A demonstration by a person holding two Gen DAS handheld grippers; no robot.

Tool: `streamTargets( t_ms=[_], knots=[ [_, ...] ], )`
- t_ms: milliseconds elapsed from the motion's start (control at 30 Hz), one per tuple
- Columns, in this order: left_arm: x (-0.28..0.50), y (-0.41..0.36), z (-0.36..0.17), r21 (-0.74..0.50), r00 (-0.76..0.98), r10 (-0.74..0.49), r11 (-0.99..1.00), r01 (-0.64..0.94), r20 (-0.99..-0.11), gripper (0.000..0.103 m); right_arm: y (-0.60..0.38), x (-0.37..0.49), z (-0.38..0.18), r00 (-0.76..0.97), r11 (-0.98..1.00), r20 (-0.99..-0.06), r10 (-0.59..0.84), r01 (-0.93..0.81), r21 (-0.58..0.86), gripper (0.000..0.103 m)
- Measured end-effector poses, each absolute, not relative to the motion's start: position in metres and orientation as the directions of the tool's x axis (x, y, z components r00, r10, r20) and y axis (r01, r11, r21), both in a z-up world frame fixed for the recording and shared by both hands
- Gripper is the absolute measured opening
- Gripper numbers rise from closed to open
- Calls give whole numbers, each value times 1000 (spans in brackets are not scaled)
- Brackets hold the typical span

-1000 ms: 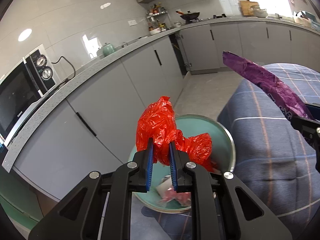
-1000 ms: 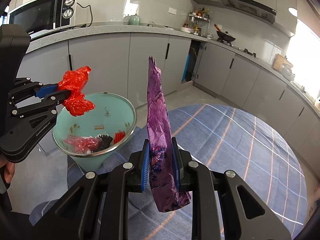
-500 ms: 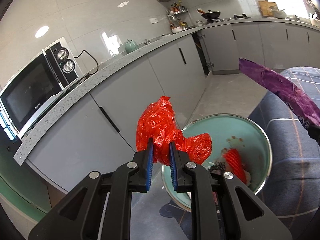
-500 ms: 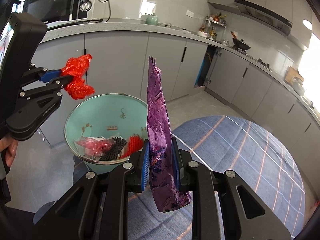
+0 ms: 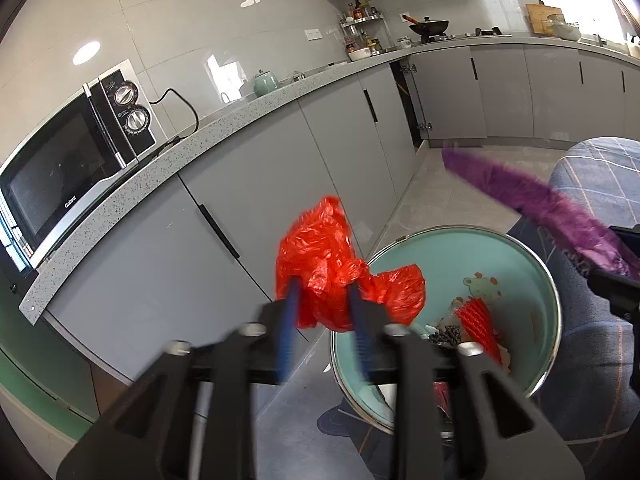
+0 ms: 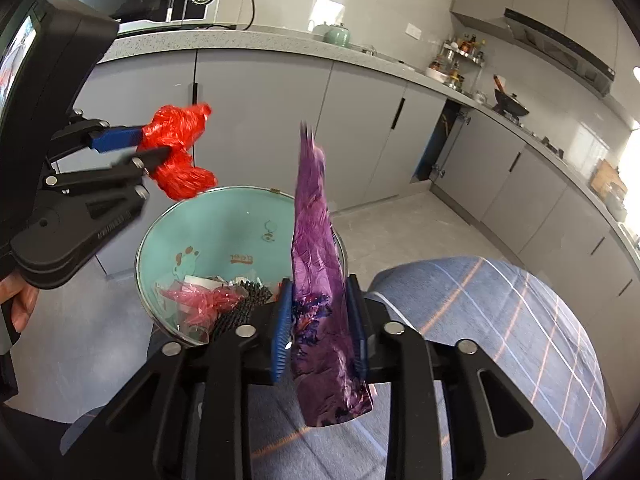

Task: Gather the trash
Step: 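Carry the red bag and purple wrapper over the teal wastebasket and open both tools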

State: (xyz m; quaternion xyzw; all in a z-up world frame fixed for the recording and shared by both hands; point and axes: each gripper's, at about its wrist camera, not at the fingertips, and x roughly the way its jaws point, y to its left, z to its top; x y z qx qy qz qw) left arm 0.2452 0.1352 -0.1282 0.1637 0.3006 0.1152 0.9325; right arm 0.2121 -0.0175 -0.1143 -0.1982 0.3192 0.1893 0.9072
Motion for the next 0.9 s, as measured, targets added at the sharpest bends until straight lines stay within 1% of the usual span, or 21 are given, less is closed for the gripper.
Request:
streamTargets(
  t_ms=[33,67,100,167,200,233,267,300,333,400,467,533,600,900],
  knots=[
    [246,135,-129,376,793,310,920,-111,-525,42,-17,213,-116,726,851,-654,213,-467,-242,38],
    [247,134,-131,382,791,311,918,-106,-527,43,-18,214,-116,725,852,-654,213,-466,-239,49],
    [248,134,-132,383,788,312,918,-105,-531,45,-18,214,-116,728,855,-652,213,-462,-236,58],
    [248,135,-133,379,788,310,919,-106,-531,57,-21,214,-117,730,861,-649,213,-454,-228,58],
    [248,135,-132,380,789,312,919,-108,-530,59,-23,214,-116,730,864,-650,213,-451,-223,58],
    [248,136,-132,380,789,320,917,-119,-524,69,-25,213,-116,733,870,-647,210,-442,-218,59],
    [247,137,-131,377,790,325,917,-128,-520,84,-28,212,-114,737,877,-644,207,-431,-211,60],
    [245,137,-129,372,793,328,918,-139,-513,87,-30,210,-113,741,883,-639,206,-423,-205,62],
    [242,138,-127,364,798,327,920,-146,-507,89,-34,207,-110,748,892,-629,212,-410,-188,63],
    [239,139,-125,360,798,328,921,-151,-506,90,-43,200,-103,767,912,-607,210,-377,-160,64],
    [233,140,-122,348,802,338,921,-175,-493,95,-50,194,-96,785,931,-583,210,-342,-126,67],
    [226,142,-116,322,808,337,927,-194,-483,98,-59,185,-89,802,946,-556,219,-314,-79,69],
    [219,141,-111,312,816,333,929,-198,-473,98,-63,180,-84,811,952,-541,223,-302,-60,69],
    [203,145,-93,287,839,325,934,-213,-436,98,-68,162,-62,850,960,-480,216,-274,-53,69]
  ],
)
